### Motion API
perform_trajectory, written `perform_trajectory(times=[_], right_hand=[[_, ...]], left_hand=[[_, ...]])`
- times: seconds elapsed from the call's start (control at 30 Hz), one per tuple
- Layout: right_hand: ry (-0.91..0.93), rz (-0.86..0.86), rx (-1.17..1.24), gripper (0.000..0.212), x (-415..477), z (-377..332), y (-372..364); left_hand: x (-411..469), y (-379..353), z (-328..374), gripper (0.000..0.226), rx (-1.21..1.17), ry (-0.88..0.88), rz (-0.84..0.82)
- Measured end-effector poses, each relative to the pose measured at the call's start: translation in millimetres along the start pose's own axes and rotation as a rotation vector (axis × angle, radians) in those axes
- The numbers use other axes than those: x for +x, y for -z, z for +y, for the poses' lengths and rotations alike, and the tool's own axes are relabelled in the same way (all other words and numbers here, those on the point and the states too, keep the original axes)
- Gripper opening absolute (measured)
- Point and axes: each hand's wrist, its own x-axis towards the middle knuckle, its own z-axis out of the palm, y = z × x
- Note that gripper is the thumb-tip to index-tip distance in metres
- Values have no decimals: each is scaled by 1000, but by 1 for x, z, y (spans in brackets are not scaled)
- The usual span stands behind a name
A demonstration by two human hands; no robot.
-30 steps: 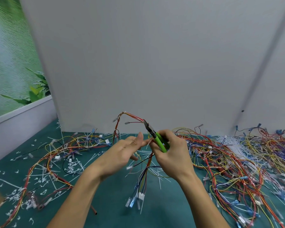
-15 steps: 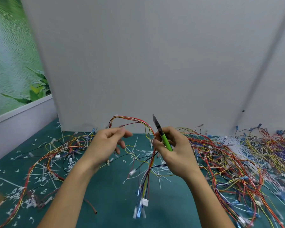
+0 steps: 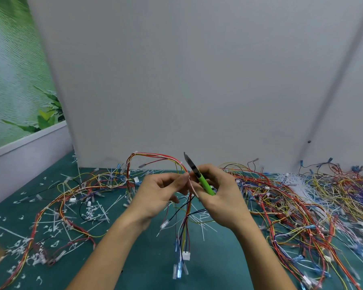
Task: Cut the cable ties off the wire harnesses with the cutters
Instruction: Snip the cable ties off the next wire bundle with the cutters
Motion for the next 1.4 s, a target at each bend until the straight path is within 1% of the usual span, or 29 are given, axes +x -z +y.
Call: perform_trajectory(times=[0.1, 0.2, 0.3, 0.4, 0.5, 0.7, 0.83, 0.93, 1.03, 1.23, 1.3, 1.4], right_hand=[[5, -17, -38, 9, 0, -1, 1], [11, -18, -30, 17, -1, -2, 3], [23, -11, -24, 20, -2, -2, 5], [27, 5, -19, 21, -2, -3, 4], [36, 53, -1, 24, -1, -3, -1], [36, 91, 11, 6, -1, -2, -8], [8, 108, 3, 9, 0, -3, -10], [-6, 111, 12, 11, -1, -3, -10], [-8, 125, 17, 13, -1, -4, -9], [-19, 150, 41, 12, 1, 0, -10], [-15, 194, 92, 11, 2, -1, -10], [73, 340, 146, 12, 2, -5, -7]], left_hand=[[1, 1, 1, 31, -67, 11, 17], [1, -2, 1, 25, -107, -1, 36], [0, -6, 1, 30, -134, -28, 64], [0, -9, 0, 30, -159, -63, 96], [0, -13, -2, 30, -156, -86, 106], [0, -16, -3, 21, -128, -117, 174], [1, -21, -8, 23, -104, -169, 230], [1, -23, -10, 19, -65, -208, 248], [1, -24, -10, 13, -94, -228, 232], [1, -24, -12, 20, -98, -210, 228], [2, -22, -13, 20, -52, -218, 238], [5, -18, -15, 16, 19, -237, 259]])
